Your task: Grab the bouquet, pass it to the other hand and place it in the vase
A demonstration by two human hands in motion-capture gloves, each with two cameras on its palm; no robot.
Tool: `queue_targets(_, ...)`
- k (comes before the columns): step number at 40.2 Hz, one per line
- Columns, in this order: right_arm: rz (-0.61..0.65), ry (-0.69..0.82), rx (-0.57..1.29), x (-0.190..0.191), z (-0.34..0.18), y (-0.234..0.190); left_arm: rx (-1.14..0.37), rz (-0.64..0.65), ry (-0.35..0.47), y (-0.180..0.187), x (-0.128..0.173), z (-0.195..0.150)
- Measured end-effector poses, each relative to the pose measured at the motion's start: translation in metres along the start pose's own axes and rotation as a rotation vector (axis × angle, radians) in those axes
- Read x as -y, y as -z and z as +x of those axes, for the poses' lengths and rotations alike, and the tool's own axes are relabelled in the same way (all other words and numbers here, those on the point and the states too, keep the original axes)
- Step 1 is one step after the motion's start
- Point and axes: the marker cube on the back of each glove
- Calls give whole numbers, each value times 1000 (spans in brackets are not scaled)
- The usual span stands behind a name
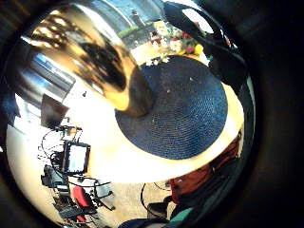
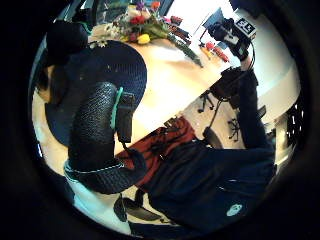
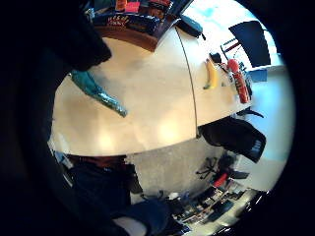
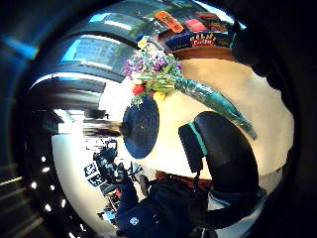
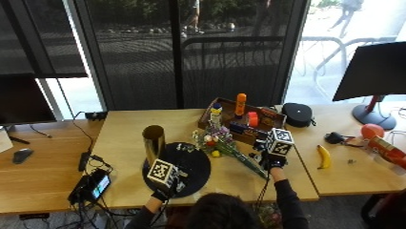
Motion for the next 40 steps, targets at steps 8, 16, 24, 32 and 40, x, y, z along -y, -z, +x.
queue_targets(8, 40, 18, -10, -15, -4, 12, 25, 29, 24, 38, -7, -11)
queue_targets(16, 22, 25, 25, 2, -4, -2, -19, -39, -6, 14, -21, 1)
queue_targets(24, 9, 36, 36, 8, -13, 0, -52, -113, -33, -24, -38, 19)
queue_targets(32, -27, 20, 63, -11, -21, 33, -101, -140, -15, -39, -42, 22)
queue_targets(40, -77, -144, 75, 31, 5, 20, -131, -156, -17, -45, -42, 25)
